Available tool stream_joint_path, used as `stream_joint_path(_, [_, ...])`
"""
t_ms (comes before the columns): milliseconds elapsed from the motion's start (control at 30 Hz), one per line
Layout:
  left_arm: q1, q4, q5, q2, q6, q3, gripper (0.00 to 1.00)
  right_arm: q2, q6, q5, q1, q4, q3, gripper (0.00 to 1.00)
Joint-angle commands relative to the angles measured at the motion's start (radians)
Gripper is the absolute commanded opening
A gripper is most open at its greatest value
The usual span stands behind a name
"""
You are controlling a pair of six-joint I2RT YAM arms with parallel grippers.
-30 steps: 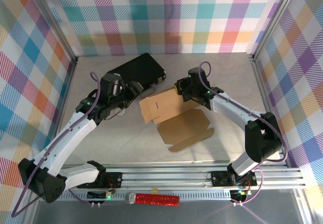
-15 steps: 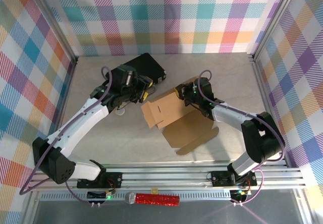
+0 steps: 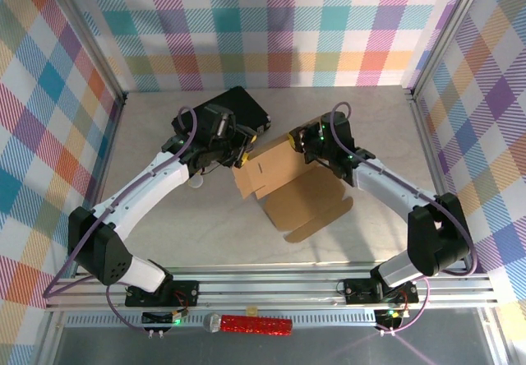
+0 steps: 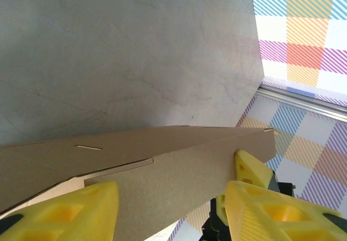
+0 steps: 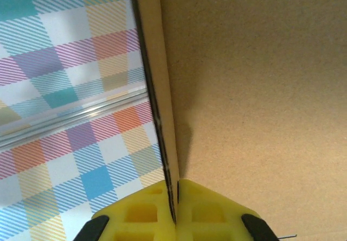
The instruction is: Fold the paper box
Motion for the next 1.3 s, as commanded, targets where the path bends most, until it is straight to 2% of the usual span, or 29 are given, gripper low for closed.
stream_joint_path(0, [-0.002, 0.055, 0.017, -0.003, -0.016, 0.001, 0.53, -0.020, 0.013, -0.042, -0.002, -0.158, 0.096, 0.00])
stream_joint_path(267, [-0.022, 0.101, 0.060, 0.003, -0.068, 0.030, 0.53, 0.006, 0.027, -0.003, -0.002, -0.293, 0.191, 0.00])
stream_joint_path(600, [-0.037, 0.128, 0.056, -0.005, -0.122, 0.012, 0.53, 0.008, 0.063, 0.027, -0.002, -0.303, 0.223, 0.00])
stream_joint_path(800, [-0.051, 0.168, 0.045, -0.024, -0.209, 0.001, 0.53, 0.002, 0.068, 0.040, 0.000, -0.273, 0.200, 0.00])
stream_joint_path(1000, [-0.051, 0.029, -0.002, -0.070, -0.211, 0.037, 0.50, 0.005, 0.071, 0.037, -0.002, -0.235, 0.177, 0.00])
stream_joint_path(1267, [-0.046, 0.032, -0.006, -0.093, -0.218, -0.005, 0.49, 0.010, 0.065, 0.037, -0.002, -0.235, 0.178, 0.00])
